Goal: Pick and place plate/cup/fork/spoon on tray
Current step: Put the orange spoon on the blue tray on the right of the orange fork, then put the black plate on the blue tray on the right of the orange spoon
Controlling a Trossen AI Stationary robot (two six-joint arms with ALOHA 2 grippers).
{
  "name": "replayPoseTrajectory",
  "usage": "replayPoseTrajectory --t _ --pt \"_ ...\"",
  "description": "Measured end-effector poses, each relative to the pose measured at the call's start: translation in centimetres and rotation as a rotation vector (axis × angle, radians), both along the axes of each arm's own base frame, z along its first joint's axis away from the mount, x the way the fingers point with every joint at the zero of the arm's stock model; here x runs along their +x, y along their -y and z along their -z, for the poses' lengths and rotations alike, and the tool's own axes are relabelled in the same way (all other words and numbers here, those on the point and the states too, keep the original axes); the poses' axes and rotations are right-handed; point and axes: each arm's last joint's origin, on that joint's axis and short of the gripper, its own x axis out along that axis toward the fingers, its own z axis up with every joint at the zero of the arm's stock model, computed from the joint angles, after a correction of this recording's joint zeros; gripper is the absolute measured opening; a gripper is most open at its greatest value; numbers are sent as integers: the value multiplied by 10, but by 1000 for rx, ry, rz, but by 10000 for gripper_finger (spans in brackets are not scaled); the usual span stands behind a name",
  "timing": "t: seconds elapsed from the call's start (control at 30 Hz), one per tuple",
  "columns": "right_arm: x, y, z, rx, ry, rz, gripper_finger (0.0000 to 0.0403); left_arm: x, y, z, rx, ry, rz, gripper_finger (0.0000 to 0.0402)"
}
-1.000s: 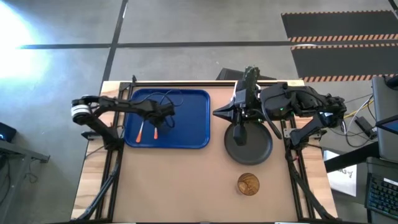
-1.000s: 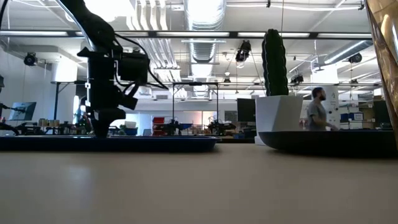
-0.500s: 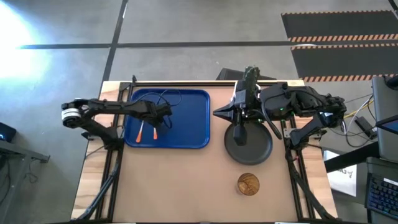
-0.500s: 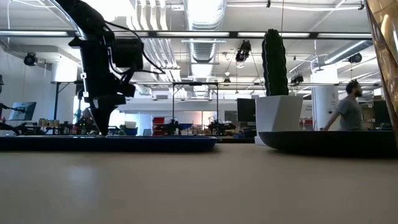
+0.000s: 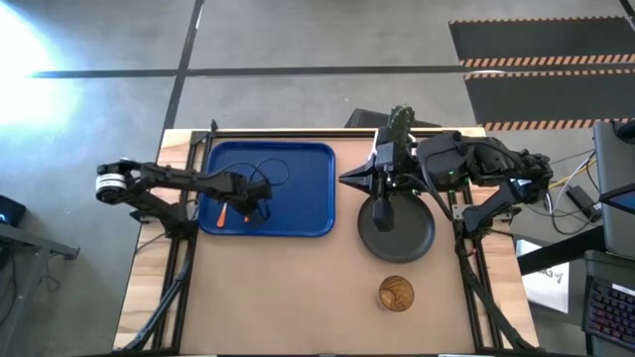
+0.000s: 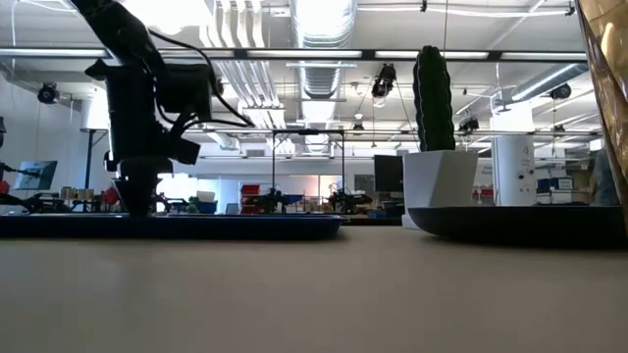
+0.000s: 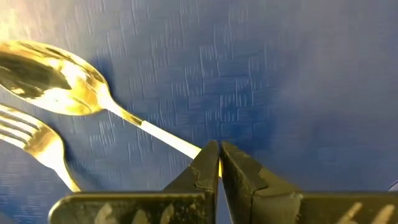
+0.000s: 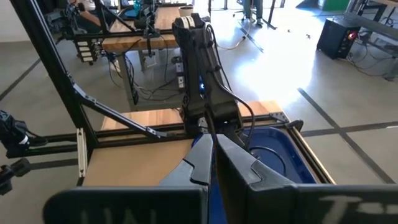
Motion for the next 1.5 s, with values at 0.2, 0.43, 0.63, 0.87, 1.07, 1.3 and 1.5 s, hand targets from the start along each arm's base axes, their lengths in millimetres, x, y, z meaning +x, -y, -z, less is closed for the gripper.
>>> replayPoseTrajectory --t 0.2,0.43,0.63,0.87,1.07,1.3,1.5 --pt "0 0 -1 9 7 2 9 -4 5 6 -23 -3 -21 0" --pt "0 0 -1 11 15 2 9 -5 11 5 -33 -4 -7 0" --pt "0 0 -2 12 17 2 9 -13 17 2 -81 -40 -34 0" --pt "0 0 -2 10 17 2 9 -17 23 0 -84 -59 -37 0" --pt "-1 0 3 -8 -27 -1 9 -6 26 -16 -57 34 -6 0" --pt "-1 0 14 -38 -139 -3 9 10 33 -89 101 367 34 0" --pt "9 -2 29 -1 -229 20 9 -10 42 -163 258 645 81 0"
